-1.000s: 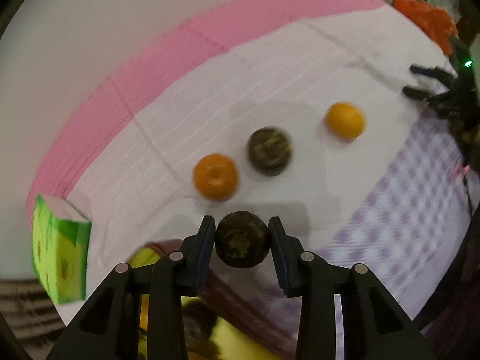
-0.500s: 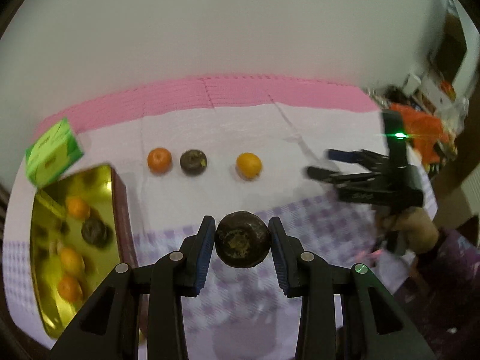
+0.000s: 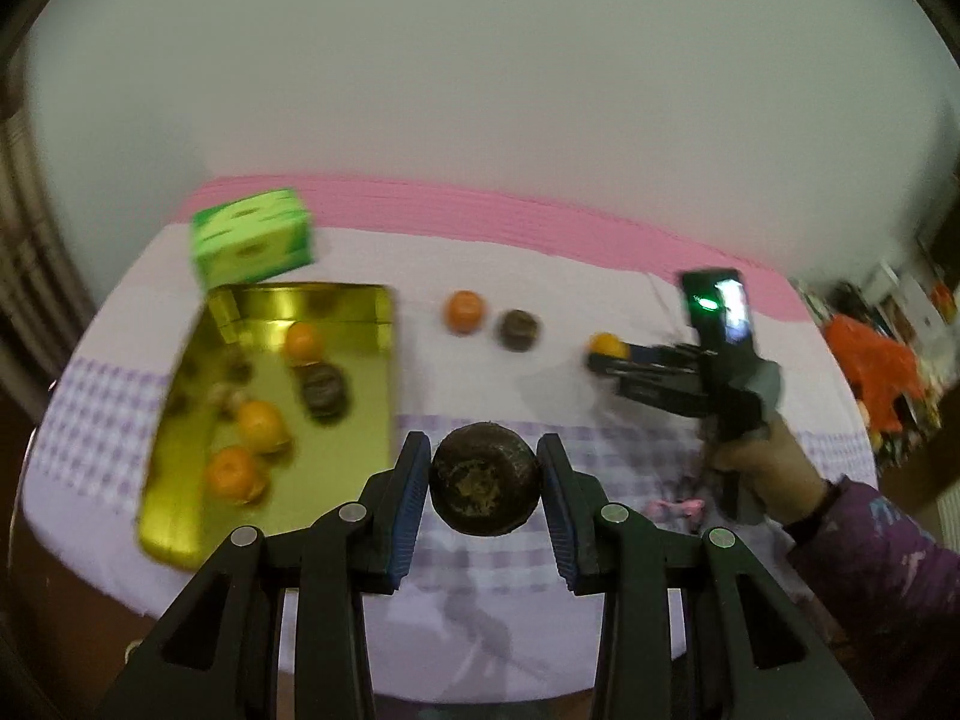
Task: Organize fruits
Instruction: 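Lift the dark fruit toward the tin with the left gripper while the right gripper grasps an orange, then lower the dark fruit into the tin and open the left gripper while the right gripper holds the orange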
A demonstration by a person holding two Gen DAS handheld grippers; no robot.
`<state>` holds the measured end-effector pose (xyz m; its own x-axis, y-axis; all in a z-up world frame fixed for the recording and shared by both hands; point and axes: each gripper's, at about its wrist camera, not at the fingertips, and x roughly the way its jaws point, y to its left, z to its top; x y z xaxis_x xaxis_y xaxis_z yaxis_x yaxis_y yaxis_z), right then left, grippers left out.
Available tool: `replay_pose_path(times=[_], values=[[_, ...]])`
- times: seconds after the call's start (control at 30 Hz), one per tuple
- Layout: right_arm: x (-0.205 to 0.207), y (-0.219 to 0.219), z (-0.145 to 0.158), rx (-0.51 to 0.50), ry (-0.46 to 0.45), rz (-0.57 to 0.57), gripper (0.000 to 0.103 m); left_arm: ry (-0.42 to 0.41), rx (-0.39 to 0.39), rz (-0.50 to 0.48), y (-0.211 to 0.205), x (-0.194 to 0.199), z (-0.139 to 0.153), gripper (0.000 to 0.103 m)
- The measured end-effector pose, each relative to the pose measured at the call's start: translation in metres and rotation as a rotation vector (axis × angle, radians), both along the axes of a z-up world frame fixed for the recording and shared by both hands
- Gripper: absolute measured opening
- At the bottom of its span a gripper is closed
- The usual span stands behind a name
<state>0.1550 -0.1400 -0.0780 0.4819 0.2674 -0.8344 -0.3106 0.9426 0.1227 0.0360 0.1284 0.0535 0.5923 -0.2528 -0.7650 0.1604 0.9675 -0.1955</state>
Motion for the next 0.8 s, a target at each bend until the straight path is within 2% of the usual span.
replay_pose_path(times=[0.27,0.57,0.8], values=[[-0.035,-0.005,-0.001,-0.005,-0.065,-0.034,0.032,0.042,-0.042,0.174,0.062,-0.003,-0.022,0.038],[-0.038,-0.011,-0.001,0.003,-0.071,-0.070,0.033,-0.001,0.050,0.167,0.056,0.011,-0.044,0.038],[-0.040,-0.013,-0.001,0.007,-0.069,-0.076,0.033,-0.005,0.120,0.162,0.044,0.026,-0.060,0.038]])
